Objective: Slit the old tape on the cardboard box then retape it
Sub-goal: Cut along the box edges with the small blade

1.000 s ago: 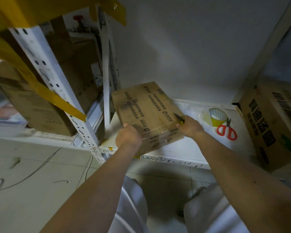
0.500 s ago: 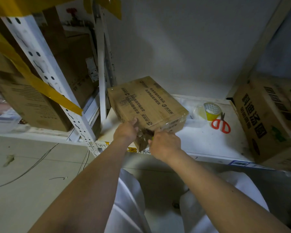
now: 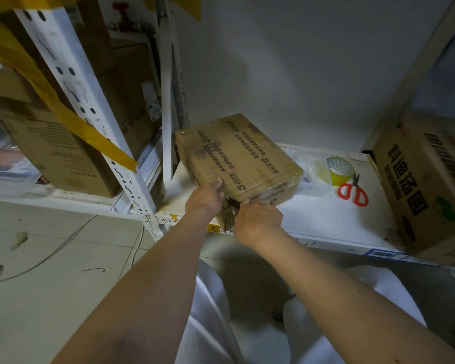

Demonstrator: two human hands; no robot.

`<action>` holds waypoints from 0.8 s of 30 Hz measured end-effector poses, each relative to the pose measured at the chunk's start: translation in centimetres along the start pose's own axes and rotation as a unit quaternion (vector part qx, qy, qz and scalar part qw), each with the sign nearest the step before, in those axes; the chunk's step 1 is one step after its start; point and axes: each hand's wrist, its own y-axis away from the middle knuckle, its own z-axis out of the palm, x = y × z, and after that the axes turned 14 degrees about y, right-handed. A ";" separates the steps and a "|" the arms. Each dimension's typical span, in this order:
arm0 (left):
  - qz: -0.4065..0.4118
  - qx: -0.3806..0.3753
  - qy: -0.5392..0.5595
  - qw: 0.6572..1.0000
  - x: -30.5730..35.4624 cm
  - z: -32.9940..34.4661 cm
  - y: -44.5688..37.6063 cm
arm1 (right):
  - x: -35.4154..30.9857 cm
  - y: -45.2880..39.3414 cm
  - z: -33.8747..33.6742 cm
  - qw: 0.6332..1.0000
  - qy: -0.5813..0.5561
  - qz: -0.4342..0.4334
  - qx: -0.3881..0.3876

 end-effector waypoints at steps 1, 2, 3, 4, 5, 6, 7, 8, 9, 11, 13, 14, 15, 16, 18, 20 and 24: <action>-0.001 0.001 0.000 1.000 -0.1 0.0 0.0 | -0.1 -0.1 -0.1 1.000 0.006 0.004 -0.003; -0.001 0.002 0.000 1.000 -0.1 0.1 -0.1 | -0.2 -0.2 -0.2 1.000 0.011 0.006 -0.001; -0.001 0.002 0.000 1.000 -0.2 0.1 -0.1 | -0.3 -0.2 -0.2 1.000 0.014 0.008 0.003; -0.001 0.002 0.000 1.000 -0.2 0.2 -0.1 | -0.4 -0.3 -0.2 1.000 0.014 0.008 0.010; -0.001 0.002 0.002 1.000 -0.3 0.2 -0.2 | -0.4 -0.3 0.0 1.000 0.011 0.007 0.018; -0.002 0.000 0.005 1.000 -0.3 0.2 -0.2 | -0.4 -0.2 0.2 1.000 0.005 0.004 0.028; -0.002 -0.001 0.007 1.000 -0.4 0.1 -0.2 | -0.4 -0.2 0.4 0.999 -0.003 0.001 0.039; 0.001 -0.002 0.008 1.000 -0.4 0.1 -0.2 | -0.3 -0.2 0.7 0.999 -0.012 -0.003 0.049; 0.004 -0.005 0.007 1.000 -0.5 0.1 -0.2 | -0.2 -0.2 1.0 0.998 -0.022 -0.007 0.058; 0.004 -0.011 0.003 1.000 -0.4 0.1 -0.2 | 0.0 -0.2 1.5 0.996 -0.044 -0.011 0.073; -0.003 -0.013 0.004 1.000 -0.3 0.0 -0.2 | 0.0 -0.1 2.3 0.994 -0.066 -0.012 0.091; -0.006 -0.013 0.003 1.000 -0.3 0.0 -0.1 | -0.1 0.0 2.7 0.992 -0.073 -0.011 0.103; -0.007 -0.010 0.002 1.000 -0.2 0.0 -0.1 | -0.1 0.1 3.1 0.990 -0.075 -0.009 0.118; -0.005 -0.008 0.003 1.000 -0.2 0.1 0.0 | -0.2 0.2 3.5 0.988 -0.072 -0.007 0.133; 0.002 -0.007 0.010 1.000 -0.2 0.0 0.2 | -0.3 0.2 4.0 0.986 -0.061 -0.002 0.158; 0.007 -0.005 0.013 1.000 -0.2 0.0 0.3 | -0.4 0.1 4.2 0.983 -0.067 0.000 0.170; 0.005 -0.006 0.009 1.000 -0.2 0.0 0.3 | -0.7 -0.3 4.5 0.980 -0.092 0.001 0.179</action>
